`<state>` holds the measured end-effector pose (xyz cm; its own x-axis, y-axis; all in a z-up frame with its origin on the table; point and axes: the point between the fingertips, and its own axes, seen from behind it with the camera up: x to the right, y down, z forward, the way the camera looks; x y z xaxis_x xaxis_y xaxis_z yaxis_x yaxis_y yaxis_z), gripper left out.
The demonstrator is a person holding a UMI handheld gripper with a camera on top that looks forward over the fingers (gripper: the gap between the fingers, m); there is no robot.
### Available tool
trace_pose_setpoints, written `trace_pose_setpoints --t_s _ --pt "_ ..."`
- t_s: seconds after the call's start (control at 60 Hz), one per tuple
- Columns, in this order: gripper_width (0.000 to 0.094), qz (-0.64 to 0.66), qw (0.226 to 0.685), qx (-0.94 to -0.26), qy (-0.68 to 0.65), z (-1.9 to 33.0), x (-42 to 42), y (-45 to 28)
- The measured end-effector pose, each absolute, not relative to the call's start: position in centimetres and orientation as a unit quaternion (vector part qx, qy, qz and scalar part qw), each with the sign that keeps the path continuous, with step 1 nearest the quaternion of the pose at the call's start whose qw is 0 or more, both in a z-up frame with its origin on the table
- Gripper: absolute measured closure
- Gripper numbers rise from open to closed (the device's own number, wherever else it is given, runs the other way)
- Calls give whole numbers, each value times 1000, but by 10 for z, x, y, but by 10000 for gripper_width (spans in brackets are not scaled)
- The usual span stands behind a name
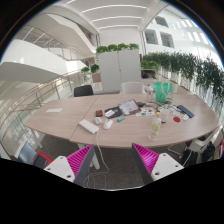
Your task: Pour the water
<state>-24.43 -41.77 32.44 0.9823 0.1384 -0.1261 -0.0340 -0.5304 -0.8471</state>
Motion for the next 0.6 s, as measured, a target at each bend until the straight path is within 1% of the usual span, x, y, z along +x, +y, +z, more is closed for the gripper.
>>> trace_pose_setpoints --t_s 0.067,0.083,0.1,0.117,0.133,0.15,0.167,0.317,0.383,0.467,0.6 --pt "109 81 492 -866 -33 324 -239 -411" --pt "108 79 493 -866 -34 337 -227 -414" --pt "111 77 497 -864 -30 324 -252 -413" --pt "111 75 497 -864 -29 335 -247 -418" --pt "111 72 500 -863 -27 322 -252 -411" --pt "111 71 501 -862 -25 321 -252 -410" --pt "112 70 501 -862 -24 332 -245 -415" --pt "112 48 528 -848 -18 316 -209 -393" --pt "111 23 549 -835 -23 302 -179 -372" --pt "113 -9 576 -817 -24 277 -140 -336" --pt "115 -30 599 -800 -18 215 -89 -260"
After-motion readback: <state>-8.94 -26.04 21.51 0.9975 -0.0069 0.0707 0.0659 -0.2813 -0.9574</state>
